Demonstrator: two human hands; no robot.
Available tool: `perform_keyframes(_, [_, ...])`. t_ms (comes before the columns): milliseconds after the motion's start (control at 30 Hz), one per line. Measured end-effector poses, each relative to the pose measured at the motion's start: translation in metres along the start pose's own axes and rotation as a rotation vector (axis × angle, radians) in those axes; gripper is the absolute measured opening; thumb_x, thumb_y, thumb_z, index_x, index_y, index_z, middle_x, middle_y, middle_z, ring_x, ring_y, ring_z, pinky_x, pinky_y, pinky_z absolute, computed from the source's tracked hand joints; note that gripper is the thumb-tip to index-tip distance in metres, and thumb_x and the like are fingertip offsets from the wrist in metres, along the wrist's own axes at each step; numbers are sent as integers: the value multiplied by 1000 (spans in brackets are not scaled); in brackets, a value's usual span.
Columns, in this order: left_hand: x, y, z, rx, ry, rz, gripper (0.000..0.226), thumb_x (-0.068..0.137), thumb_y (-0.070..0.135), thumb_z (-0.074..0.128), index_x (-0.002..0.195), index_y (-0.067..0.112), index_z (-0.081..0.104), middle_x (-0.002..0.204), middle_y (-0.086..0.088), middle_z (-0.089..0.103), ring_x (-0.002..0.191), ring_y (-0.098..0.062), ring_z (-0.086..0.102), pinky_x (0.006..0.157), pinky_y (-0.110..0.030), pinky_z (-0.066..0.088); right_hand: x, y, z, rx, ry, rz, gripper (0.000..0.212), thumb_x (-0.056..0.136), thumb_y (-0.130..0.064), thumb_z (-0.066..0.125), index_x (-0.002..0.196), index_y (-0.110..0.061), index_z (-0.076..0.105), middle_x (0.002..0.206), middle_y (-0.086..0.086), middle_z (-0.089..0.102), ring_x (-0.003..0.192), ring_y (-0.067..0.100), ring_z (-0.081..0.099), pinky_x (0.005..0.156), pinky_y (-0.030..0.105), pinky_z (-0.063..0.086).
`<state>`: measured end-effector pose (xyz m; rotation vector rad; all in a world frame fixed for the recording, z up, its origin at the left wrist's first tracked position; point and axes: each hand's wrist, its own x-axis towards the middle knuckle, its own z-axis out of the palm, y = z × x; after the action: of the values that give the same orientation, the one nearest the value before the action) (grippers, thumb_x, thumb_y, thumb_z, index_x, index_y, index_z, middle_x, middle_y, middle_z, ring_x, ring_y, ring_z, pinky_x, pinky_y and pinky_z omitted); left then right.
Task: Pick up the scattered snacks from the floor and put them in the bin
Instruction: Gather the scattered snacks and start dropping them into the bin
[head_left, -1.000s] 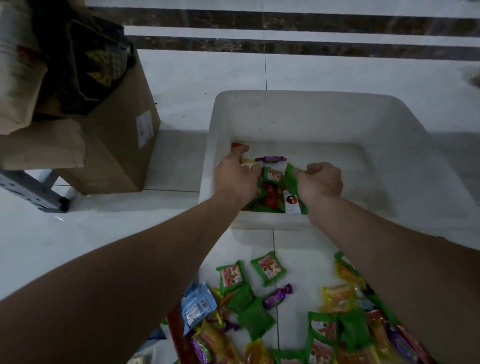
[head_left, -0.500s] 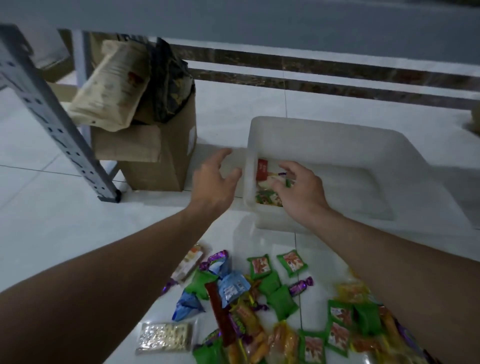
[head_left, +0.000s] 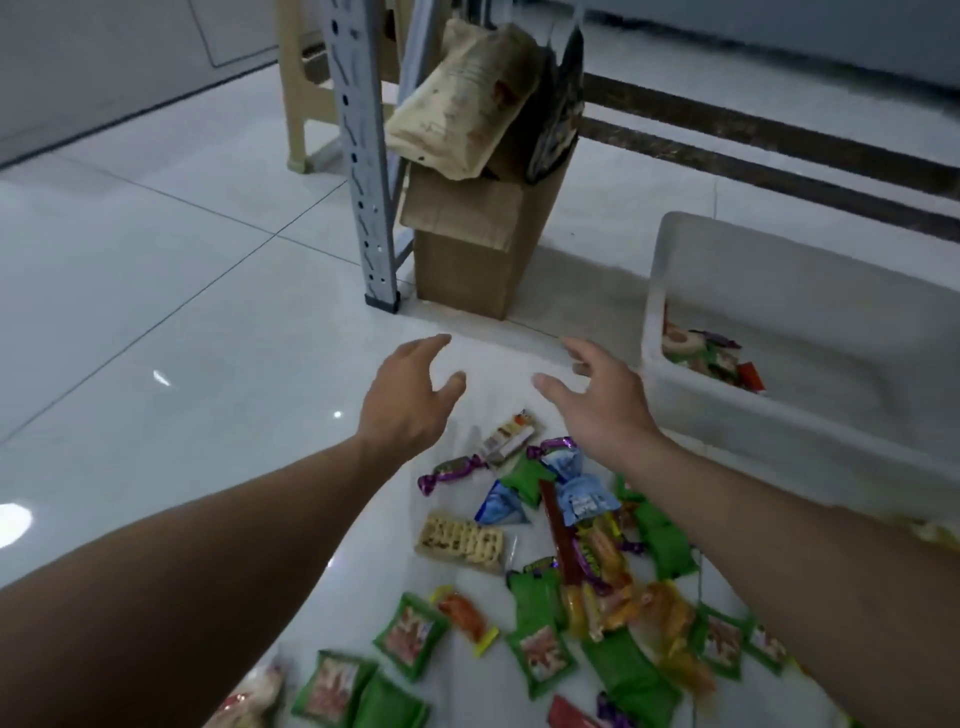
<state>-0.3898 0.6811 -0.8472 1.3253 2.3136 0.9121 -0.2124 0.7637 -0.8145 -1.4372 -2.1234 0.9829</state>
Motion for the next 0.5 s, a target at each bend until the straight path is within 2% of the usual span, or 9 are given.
perform_keyframes(500, [-18, -36, 23, 57, -135, -13, 56, 93, 39, 53, 145, 23, 37, 149, -1, 40, 136, -20, 37, 109, -36, 33, 3, 15, 36, -90, -105, 26, 57, 89, -35, 64, 141, -27, 43, 143, -1, 45, 131, 17, 42, 109, 39, 38])
